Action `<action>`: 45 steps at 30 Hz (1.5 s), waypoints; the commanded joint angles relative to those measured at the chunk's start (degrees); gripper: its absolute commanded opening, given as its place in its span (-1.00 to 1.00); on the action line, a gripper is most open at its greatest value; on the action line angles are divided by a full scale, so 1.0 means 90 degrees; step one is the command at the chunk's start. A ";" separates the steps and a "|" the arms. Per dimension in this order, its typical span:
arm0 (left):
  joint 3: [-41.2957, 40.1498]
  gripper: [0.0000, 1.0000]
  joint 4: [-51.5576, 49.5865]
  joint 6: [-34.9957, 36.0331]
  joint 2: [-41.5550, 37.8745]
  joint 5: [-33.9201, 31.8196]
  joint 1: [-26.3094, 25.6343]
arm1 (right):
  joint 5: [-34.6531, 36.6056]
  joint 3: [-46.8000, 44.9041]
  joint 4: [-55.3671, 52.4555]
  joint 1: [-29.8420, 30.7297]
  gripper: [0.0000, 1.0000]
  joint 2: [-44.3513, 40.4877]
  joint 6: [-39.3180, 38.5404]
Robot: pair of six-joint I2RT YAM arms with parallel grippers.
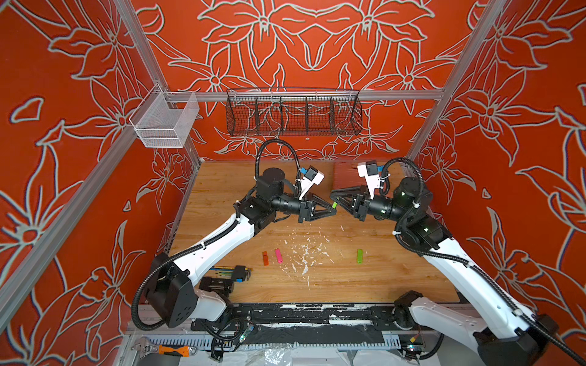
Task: Close the usb drive cover
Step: Adjust the cover on the USB drive.
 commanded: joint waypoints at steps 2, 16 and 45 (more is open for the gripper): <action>0.0710 -1.00 0.0546 0.0251 0.0266 0.0049 0.0025 | 0.0415 0.0026 -0.0885 -0.0010 -1.00 0.0069 -0.0203; 0.2246 -1.00 0.2641 -0.0223 0.1269 0.0142 0.0323 | 0.1354 -0.0985 -0.2023 0.0080 -1.00 0.0147 0.0381; 0.1307 -1.00 0.1986 -0.0655 0.1523 0.0309 -0.0233 | 0.2843 -0.0205 -0.1948 0.0448 -0.70 -0.0452 -0.0262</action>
